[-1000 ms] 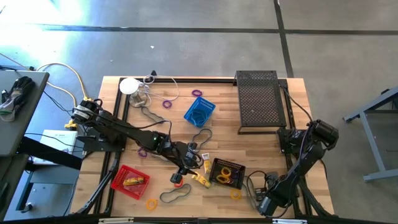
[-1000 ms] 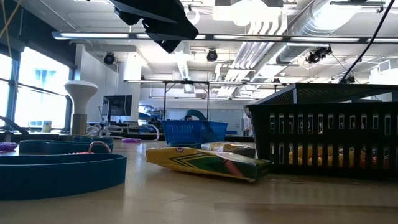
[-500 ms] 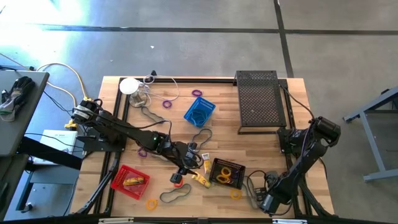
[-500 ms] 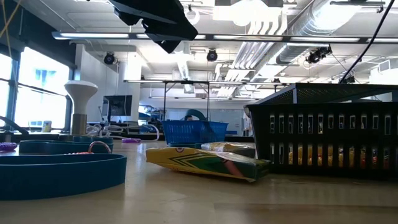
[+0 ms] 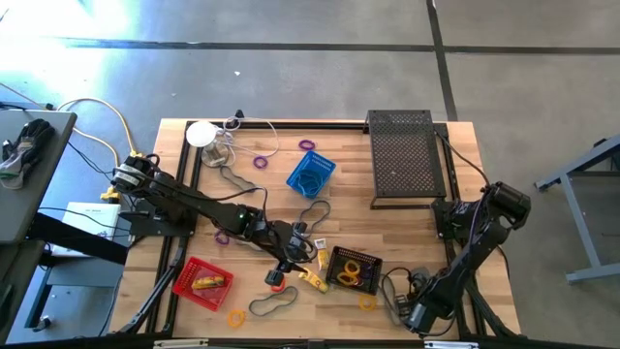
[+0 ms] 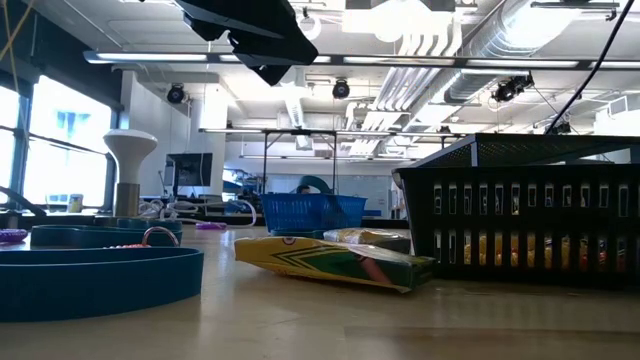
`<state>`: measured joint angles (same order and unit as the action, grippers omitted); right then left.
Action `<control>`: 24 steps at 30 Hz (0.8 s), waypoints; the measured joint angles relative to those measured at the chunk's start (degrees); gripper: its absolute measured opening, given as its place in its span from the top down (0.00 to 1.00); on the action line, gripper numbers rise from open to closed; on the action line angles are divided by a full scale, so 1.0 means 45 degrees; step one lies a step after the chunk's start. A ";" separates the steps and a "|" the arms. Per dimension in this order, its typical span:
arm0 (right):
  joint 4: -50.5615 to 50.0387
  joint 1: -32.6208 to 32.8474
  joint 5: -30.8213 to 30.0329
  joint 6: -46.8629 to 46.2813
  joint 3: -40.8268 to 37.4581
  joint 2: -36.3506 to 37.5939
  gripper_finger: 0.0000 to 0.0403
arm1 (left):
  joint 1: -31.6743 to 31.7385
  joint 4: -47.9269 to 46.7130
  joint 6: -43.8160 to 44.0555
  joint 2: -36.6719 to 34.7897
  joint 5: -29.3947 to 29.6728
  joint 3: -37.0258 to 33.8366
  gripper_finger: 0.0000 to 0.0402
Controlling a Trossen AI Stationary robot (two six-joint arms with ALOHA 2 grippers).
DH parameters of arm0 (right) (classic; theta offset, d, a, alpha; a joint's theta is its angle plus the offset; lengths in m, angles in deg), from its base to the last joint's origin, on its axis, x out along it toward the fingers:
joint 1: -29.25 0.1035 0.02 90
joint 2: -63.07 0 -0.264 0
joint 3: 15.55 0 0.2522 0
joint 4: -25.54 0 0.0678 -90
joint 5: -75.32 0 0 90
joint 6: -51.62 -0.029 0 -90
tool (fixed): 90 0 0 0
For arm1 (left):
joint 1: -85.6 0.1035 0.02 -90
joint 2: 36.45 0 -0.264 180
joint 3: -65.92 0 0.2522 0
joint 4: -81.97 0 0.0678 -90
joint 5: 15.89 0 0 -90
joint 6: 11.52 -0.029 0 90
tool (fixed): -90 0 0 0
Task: Pick & Place Office Desk Supplies
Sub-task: Put the bottom crayon box into the red bin
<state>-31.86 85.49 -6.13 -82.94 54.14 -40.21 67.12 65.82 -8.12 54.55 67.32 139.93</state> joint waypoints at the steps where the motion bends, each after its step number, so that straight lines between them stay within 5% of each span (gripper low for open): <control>1: -0.0002 -0.0007 -0.0005 0.0155 0.0000 0.0002 0.71 | 0.0000 0.0000 0.0000 0.0000 0.0001 -0.0004 0.67; 7: -0.0058 -0.0007 -0.0145 0.0940 -0.0038 0.0163 0.84 | 0.0000 0.0000 0.0000 0.0000 -0.0001 -0.0002 0.67; 24: -0.0659 -0.0438 -0.5104 0.3644 -0.0083 0.2794 0.83 | -0.0307 -0.1503 0.1574 -0.1059 0.0001 -0.0010 0.67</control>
<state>-34.83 83.52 -29.10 -66.54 53.77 -27.64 65.74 59.06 -1.04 49.79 67.32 139.88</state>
